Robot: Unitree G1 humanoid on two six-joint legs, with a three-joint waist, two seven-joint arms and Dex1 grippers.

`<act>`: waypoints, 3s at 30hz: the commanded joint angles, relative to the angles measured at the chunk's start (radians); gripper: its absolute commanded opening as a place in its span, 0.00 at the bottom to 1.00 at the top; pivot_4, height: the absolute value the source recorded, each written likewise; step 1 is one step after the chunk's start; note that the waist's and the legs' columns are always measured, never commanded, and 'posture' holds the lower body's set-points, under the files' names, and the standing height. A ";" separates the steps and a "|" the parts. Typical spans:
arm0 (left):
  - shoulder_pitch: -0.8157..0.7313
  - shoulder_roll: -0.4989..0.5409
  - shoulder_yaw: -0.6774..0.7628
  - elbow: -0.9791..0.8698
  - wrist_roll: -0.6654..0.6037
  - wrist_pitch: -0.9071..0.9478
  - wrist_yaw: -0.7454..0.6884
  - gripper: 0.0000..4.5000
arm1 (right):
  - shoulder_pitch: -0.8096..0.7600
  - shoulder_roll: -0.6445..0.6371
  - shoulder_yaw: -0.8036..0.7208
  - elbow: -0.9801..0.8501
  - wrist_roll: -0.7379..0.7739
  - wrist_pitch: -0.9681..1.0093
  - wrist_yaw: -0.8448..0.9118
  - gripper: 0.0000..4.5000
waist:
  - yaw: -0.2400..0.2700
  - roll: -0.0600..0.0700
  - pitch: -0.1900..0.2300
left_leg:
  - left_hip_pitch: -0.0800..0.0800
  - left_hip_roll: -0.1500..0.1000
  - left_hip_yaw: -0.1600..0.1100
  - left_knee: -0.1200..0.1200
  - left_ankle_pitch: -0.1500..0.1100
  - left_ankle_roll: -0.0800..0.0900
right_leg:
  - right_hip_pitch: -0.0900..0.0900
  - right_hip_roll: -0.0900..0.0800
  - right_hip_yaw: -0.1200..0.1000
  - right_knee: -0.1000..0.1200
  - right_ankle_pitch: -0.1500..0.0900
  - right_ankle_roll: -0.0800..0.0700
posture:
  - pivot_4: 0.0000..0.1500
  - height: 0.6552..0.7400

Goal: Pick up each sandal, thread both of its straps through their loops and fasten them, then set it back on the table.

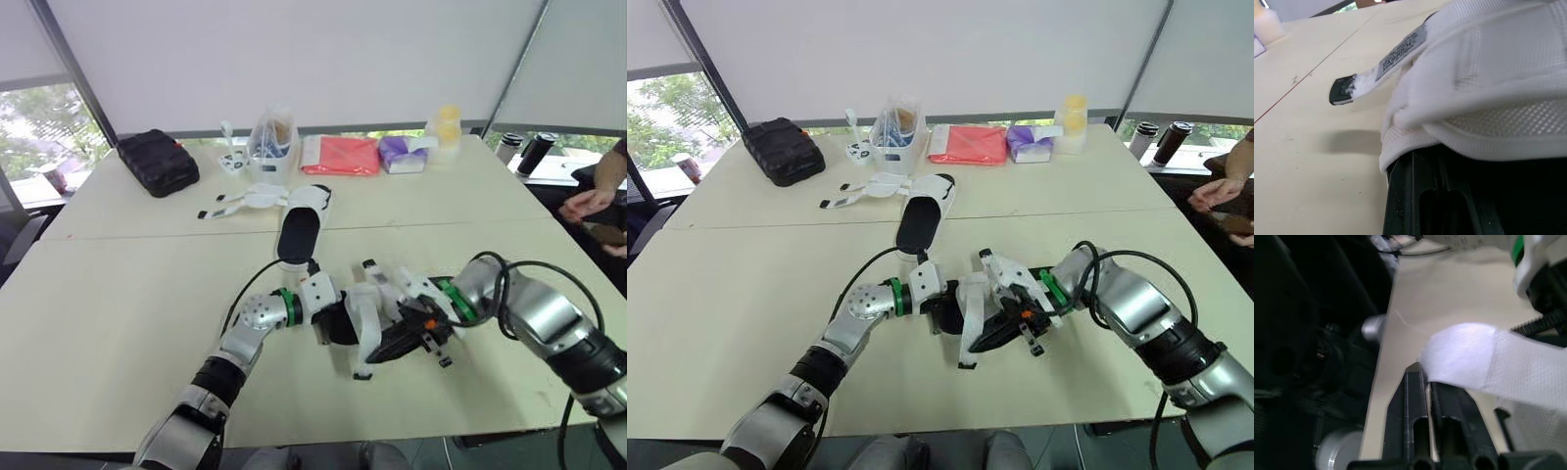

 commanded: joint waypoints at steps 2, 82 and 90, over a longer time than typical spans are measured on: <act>0.026 0.008 -0.035 0.075 0.036 0.051 -0.018 0.00 | -0.001 0.027 -0.095 -0.080 -0.025 0.025 -0.112 0.49 | -0.001 0.000 0.000 | 0.001 0.000 0.000 0.000 0.000 0.000 | 0.001 0.000 0.000 0.000 0.000 0.000 | 1.00 1.00; -0.129 0.018 -0.028 0.375 0.151 -0.239 0.093 0.00 | -0.211 0.166 -0.123 0.344 0.144 0.351 -0.114 0.00 | -0.021 -0.002 0.001 | 0.002 0.001 -0.007 0.002 0.001 0.000 | 0.008 0.000 -0.008 -0.003 -0.001 0.002 | 1.00 1.00; -0.114 0.017 -0.032 0.353 0.151 -0.225 0.097 0.00 | -0.256 0.186 -0.112 0.447 0.059 0.305 -0.032 0.00 | -0.021 -0.002 0.001 | 0.002 0.001 -0.007 0.002 0.001 -0.001 | 0.007 0.000 -0.008 -0.002 0.000 0.002 | 1.00 1.00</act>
